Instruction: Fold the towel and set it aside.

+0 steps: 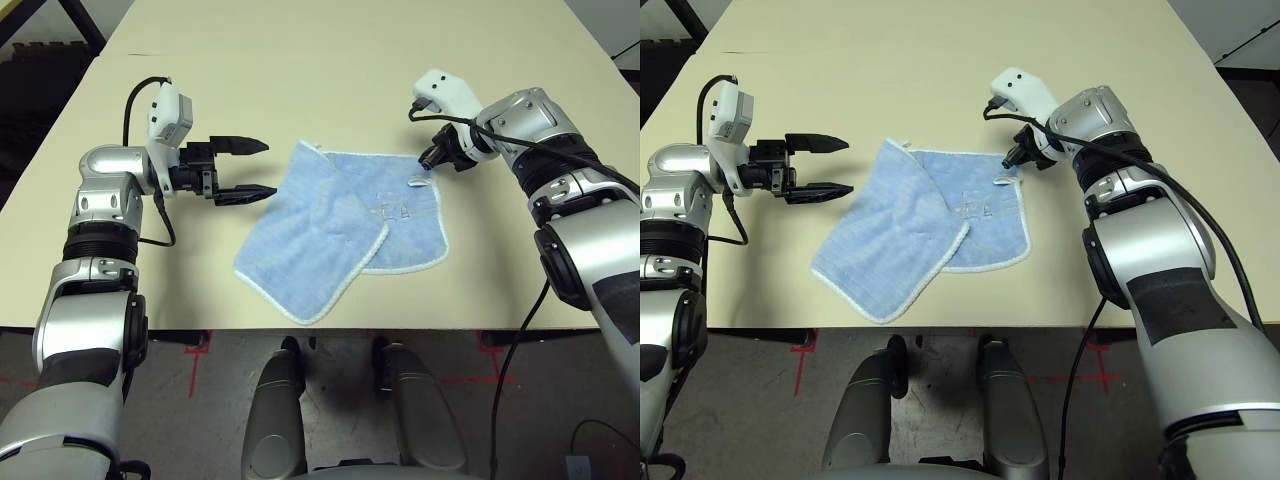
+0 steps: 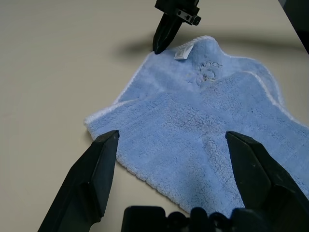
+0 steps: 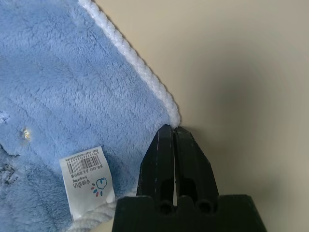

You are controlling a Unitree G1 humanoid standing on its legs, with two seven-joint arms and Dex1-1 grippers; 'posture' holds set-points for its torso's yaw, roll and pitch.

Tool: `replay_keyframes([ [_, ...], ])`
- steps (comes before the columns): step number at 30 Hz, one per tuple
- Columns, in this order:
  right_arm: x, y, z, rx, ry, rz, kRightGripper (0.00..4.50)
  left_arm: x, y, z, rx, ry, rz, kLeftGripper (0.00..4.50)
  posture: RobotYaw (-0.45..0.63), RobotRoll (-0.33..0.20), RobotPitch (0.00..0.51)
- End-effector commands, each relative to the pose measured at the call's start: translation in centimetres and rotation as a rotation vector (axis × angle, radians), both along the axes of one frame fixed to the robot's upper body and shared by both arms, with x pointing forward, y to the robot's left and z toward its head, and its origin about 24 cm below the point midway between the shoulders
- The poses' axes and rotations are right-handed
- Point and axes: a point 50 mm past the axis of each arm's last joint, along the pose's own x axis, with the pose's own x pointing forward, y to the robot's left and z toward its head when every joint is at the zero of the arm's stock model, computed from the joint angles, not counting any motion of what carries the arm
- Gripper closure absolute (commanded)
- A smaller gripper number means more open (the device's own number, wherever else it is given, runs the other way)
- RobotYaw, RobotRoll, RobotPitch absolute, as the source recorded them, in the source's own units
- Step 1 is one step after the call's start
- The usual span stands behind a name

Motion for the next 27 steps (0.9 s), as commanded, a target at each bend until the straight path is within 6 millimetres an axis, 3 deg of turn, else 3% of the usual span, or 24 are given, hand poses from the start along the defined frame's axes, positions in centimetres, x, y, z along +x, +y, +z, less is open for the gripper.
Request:
replay_keyframes([
  [1,0.0,-0.7,-0.8,0.141,-0.021,-0.002,4.47,-0.1,0.6,-0.5,0.01,0.016,0.03,0.0,-0.04,0.0,0.295],
  [5,0.4,-1.6,1.0,0.425,-0.455,0.054,4.47,0.0,0.8,-0.7,-0.022,0.022,0.069,0.0,-0.05,0.0,0.283],
  [9,0.0,-2.7,2.5,0.527,-0.765,0.023,4.47,0.3,0.5,-0.8,-0.051,0.027,0.087,0.0,-0.06,0.0,0.274],
  [13,-0.6,-3.2,2.9,0.543,-0.925,0.007,4.47,0.7,-0.4,-0.9,-0.085,0.029,0.096,0.0,-0.06,0.0,0.266],
  [20,-0.9,-3.2,2.8,0.489,-0.983,0.055,4.47,0.9,-0.9,-0.9,-0.11,0.045,0.093,0.0,-0.07,0.0,0.259],
  [23,-0.8,-1.8,5.4,0.448,-1.057,0.141,4.47,1.0,-1.0,-1.0,-0.124,0.052,0.107,0.0,-0.07,0.0,0.251],
  [27,-1.1,-0.2,10.8,0.511,-1.198,0.18,4.47,1.3,-1.2,-1.1,-0.133,0.062,0.135,0.0,-0.05,0.0,0.245],
])
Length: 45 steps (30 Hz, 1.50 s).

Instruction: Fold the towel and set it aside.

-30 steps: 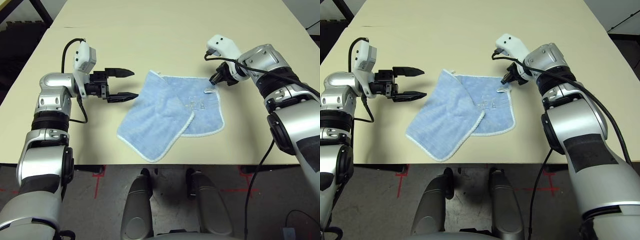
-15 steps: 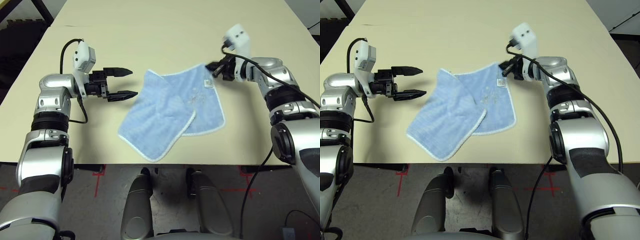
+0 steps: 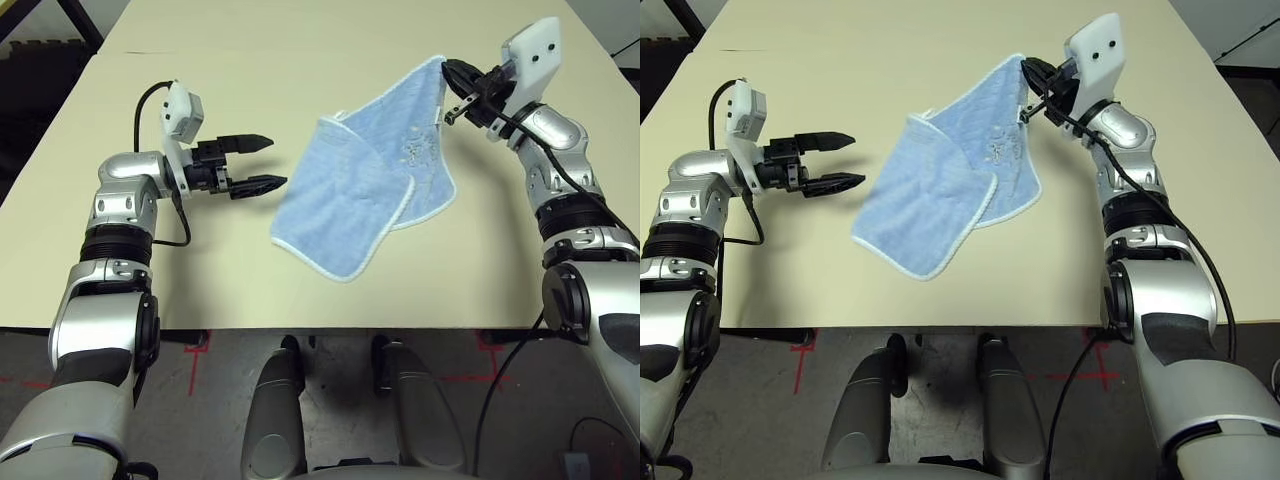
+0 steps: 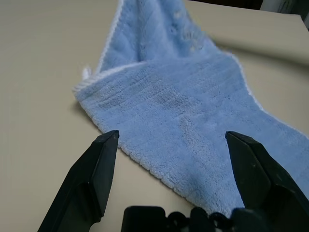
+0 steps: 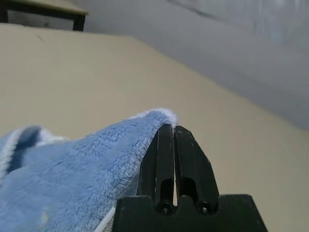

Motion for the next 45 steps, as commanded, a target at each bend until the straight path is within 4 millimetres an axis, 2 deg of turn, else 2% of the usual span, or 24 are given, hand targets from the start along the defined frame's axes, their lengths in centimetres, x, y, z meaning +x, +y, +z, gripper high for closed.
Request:
replay_keyframes([
  [1,-0.8,1.0,5.0,0.057,-0.16,0.032,4.47,0.3,-0.1,-0.2,-0.02,0.017,0.029,0.0,-0.05,0.0,0.243],
  [6,-3.8,2.9,12.6,0.169,-0.413,0.155,4.47,0.7,0.0,0.0,-0.04,0.0,0.073,0.0,-0.05,0.0,0.241],
  [8,-5.1,3.5,14.5,0.199,-0.492,0.215,4.47,0.9,-0.2,0.1,-0.053,-0.02,0.089,0.0,-0.05,0.0,0.239],
  [10,-5.8,3.9,15.4,0.202,-0.535,0.253,4.47,1.1,-0.5,0.1,-0.06,-0.048,0.108,0.0,-0.05,0.0,0.235],
  [15,-5.5,5.4,14.1,0.141,-0.516,0.308,4.47,1.5,-1.4,0.1,-0.08,-0.06,0.106,0.0,-0.06,0.0,0.227],
  [19,-6.1,6.0,15.4,0.136,-0.539,0.315,4.47,1.8,-2.1,0.8,-0.118,-0.069,0.104,0.0,-0.06,0.0,0.224],
  [23,-5.7,6.1,14.9,0.128,-0.515,0.308,4.47,2.3,-3.4,1.8,-0.192,-0.088,0.125,0.0,-0.05,0.0,0.227],
  [31,-5.0,5.9,13.8,0.131,-0.472,0.288,4.47,2.9,-5.3,2.7,-0.216,-0.121,0.177,0.0,-0.04,0.0,0.23],
  [39,-3.6,6.0,13.2,0.146,-0.37,0.177,4.47,1.8,-5.9,2.4,-0.169,-0.027,0.099,0.0,-0.02,0.0,0.236],
  [45,-2.9,7.1,12.9,0.157,-0.309,0.157,4.47,0.2,-6.7,3.6,-0.224,0.051,0.046,0.0,0.01,0.0,0.242],
])
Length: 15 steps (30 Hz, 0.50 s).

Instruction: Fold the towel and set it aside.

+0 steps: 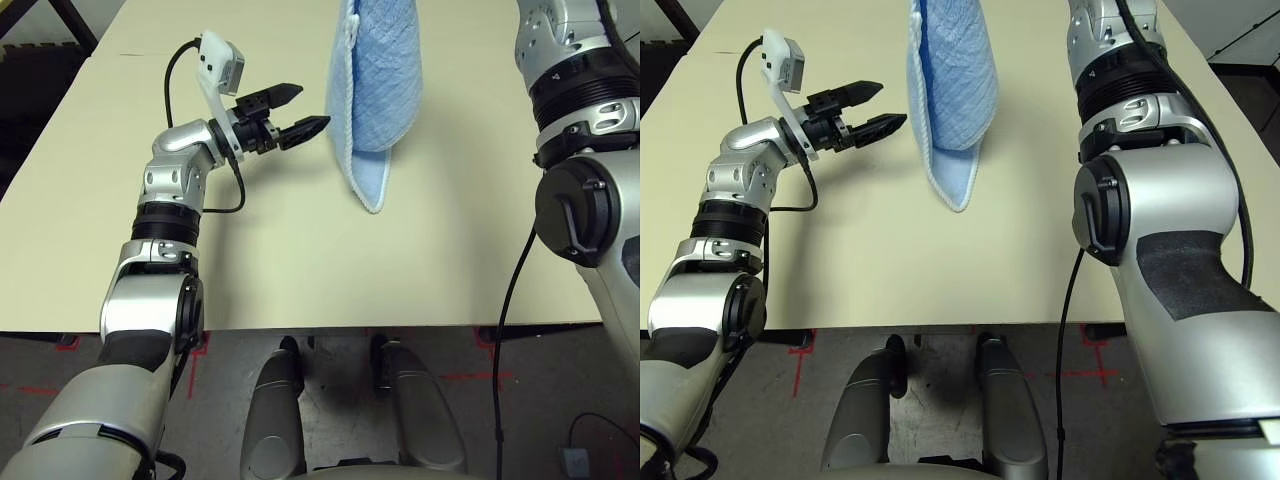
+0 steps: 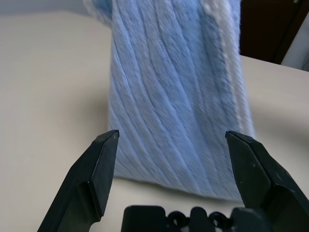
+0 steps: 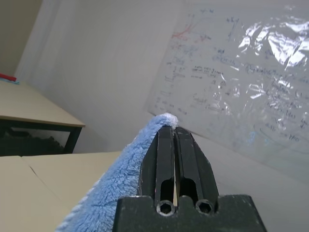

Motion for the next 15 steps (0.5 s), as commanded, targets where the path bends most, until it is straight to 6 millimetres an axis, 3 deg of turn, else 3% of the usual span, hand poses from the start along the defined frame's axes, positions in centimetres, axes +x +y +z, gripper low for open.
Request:
replay_keyframes([
  [1,-0.1,0.8,0.5,-0.006,0.0,0.001,4.47,-1.1,-0.8,1.1,-0.044,0.015,-0.037,0.0,0.01,0.0,0.242],
  [7,0.0,0.8,0.4,0.002,0.01,-0.011,4.47,-2.0,-2.2,1.6,-0.073,0.081,-0.009,0.0,0.02,0.0,0.242],
  [15,-0.1,0.5,0.9,0.026,0.001,-0.037,4.47,-0.4,-5.1,1.0,-0.062,0.13,0.138,0.0,0.0,0.0,0.243],
])
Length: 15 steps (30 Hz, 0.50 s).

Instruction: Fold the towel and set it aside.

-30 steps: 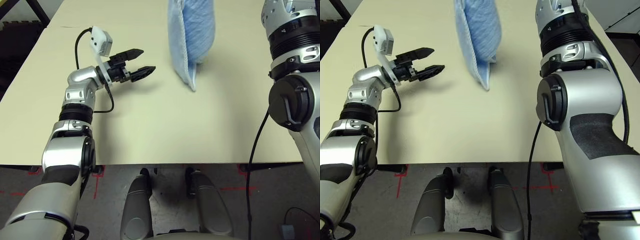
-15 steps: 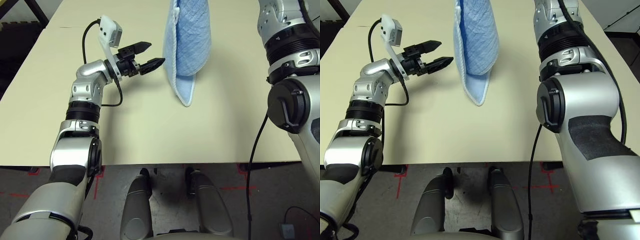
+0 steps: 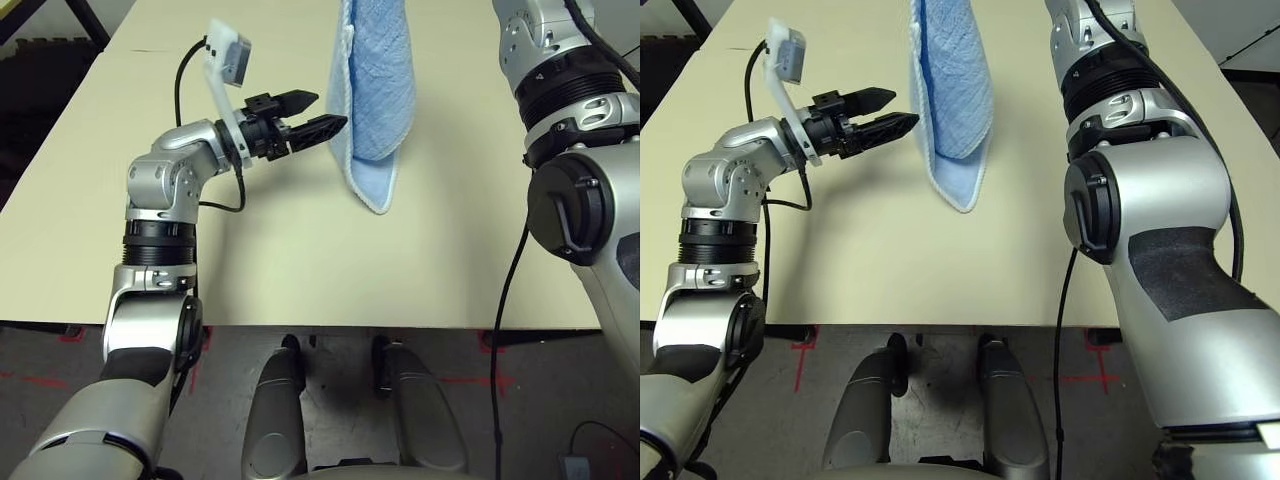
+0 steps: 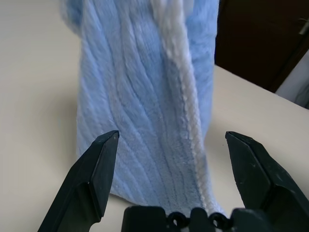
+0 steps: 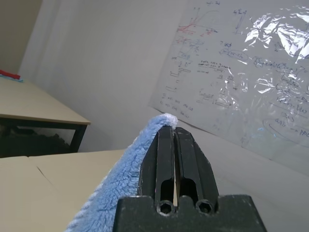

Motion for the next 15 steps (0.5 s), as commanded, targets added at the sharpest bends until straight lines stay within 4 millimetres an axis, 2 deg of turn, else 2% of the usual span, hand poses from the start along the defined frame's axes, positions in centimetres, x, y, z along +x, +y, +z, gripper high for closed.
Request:
replay_keyframes([
  [1,-0.4,-0.2,1.0,0.017,-0.023,-0.01,4.47,1.0,-1.1,0.0,0.006,0.013,0.087,0.0,0.0,0.0,0.243],
  [6,-0.4,-0.6,1.1,0.021,-0.026,-0.027,4.47,1.3,-2.5,0.6,-0.039,0.041,0.094,0.0,-0.02,0.0,0.243],
  [9,-0.5,-0.8,1.3,0.03,-0.031,-0.032,4.47,1.9,-2.2,-0.4,0.044,0.043,0.157,0.0,-0.03,0.0,0.244],
  [12,-0.6,-1.1,1.7,0.044,-0.039,-0.036,4.47,3.1,-0.5,-2.1,0.168,0.054,0.276,0.0,-0.03,0.0,0.244],
  [15,-0.7,-1.4,1.9,0.045,-0.046,-0.048,4.47,4.4,2.4,-3.1,0.261,0.054,0.41,0.0,-0.04,0.0,0.245],
])
